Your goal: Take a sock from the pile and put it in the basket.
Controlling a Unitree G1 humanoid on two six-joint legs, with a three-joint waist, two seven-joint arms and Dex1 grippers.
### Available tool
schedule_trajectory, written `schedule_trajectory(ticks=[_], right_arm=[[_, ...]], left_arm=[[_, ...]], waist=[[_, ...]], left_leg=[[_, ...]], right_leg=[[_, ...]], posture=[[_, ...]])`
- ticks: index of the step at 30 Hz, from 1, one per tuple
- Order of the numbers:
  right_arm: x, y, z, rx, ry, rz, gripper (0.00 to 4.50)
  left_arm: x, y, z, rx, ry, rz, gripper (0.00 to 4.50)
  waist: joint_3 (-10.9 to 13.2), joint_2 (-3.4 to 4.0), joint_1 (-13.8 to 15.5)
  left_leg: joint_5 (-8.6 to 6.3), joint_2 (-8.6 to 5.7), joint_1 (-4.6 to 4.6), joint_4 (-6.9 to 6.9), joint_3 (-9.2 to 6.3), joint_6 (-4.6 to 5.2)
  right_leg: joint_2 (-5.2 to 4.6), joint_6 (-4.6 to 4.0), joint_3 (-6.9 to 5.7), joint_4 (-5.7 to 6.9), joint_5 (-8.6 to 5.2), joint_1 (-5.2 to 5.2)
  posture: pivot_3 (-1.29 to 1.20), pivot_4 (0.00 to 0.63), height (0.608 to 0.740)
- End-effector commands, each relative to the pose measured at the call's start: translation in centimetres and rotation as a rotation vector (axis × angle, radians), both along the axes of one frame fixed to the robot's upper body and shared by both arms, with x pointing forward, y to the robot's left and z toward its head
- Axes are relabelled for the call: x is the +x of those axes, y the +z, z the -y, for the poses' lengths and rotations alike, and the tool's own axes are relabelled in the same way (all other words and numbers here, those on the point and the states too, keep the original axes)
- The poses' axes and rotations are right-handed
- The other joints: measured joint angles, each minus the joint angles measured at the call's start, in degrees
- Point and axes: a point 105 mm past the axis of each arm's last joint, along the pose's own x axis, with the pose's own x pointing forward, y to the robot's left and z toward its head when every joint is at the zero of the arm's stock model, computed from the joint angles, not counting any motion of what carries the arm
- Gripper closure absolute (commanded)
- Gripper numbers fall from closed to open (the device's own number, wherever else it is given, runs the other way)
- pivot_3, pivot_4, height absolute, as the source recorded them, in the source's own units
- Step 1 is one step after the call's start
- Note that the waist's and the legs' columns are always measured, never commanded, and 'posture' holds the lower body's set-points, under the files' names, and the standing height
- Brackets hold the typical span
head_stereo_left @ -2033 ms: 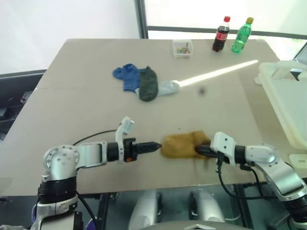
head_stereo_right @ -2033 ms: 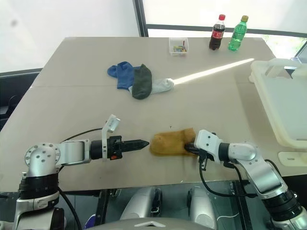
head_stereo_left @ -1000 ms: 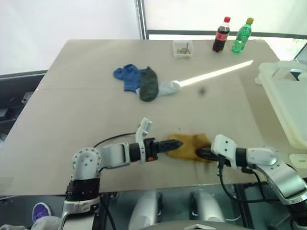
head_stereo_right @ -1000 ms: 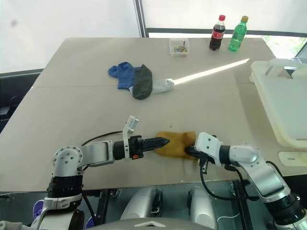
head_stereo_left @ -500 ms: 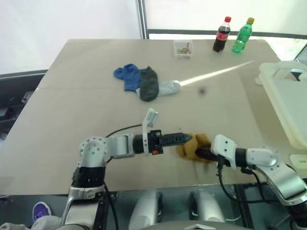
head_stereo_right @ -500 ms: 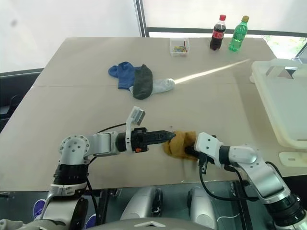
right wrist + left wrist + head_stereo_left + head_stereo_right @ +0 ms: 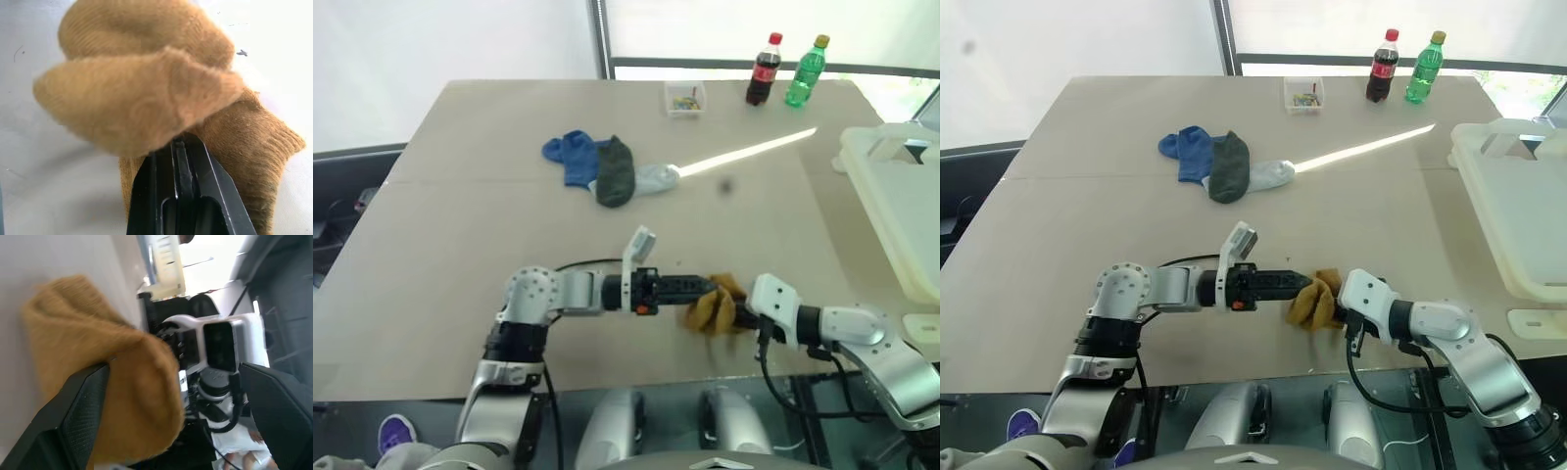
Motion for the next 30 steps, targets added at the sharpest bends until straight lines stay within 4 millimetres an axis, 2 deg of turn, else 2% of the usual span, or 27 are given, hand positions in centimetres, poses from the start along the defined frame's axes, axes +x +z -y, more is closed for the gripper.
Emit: schedule_trajectory(ticks=[1, 7, 15, 24, 30], right_arm=[[0.2, 0.8, -0.4, 0.02, 0.009, 0.033, 4.5], [0.5, 0.8, -0.6, 0.017, 0.028, 0.033, 4.5], [0.7, 1.0, 0.0, 0.007, 0.025, 0.034, 4.5], [0.4, 1.5, 0.0, 0.03, 0.01, 0.026, 4.5], [0.0, 3.0, 0.1, 0.11, -0.04, 0.017, 4.5]], left_arm=[[-0.3, 0.2, -1.1, 0.002, -0.001, 0.008, 0.03], [-1.2, 0.6, -2.3, -0.009, -0.012, 0.012, 0.03], [-2.3, 0.8, -1.0, -0.07, -0.085, -0.015, 0.03], [-1.0, 1.8, 0.8, -0.129, -0.097, -0.018, 0.03], [-0.4, 2.1, 1.8, -0.165, -0.091, -0.03, 0.03]], waist=[[0.0, 0.0, 0.0], [0.0, 0.01, 0.0], [0.0, 0.01, 0.1], [0.0, 0.0, 0.1], [0.0, 0.0, 0.1]], left_leg=[[0.01, 0.0, 0.0, 0.0, 0.01, -0.01], [0.09, 0.0, 0.0, 0.0, 0.0, -0.17], [0.09, -0.01, -0.01, 0.0, 0.0, -0.17], [0.07, -0.04, -0.02, 0.0, 0.0, -0.12], [0.04, -0.02, -0.03, -0.01, -0.01, -0.07]], right_leg=[[-0.01, 0.0, 0.0, 0.0, 0.0, 0.0], [-0.05, 0.0, 0.0, 0.0, 0.0, 0.0], [-0.11, -0.01, -0.01, 0.0, 0.0, 0.0], [-0.12, -0.01, 0.0, -0.01, 0.0, 0.0], [-0.07, -0.01, -0.01, -0.01, 0.0, 0.0]], posture=[[0.0, 0.15, 0.732], [0.0, 0.15, 0.732], [0.0, 0.15, 0.732], [0.0, 0.15, 0.732], [0.0, 0.15, 0.732]])
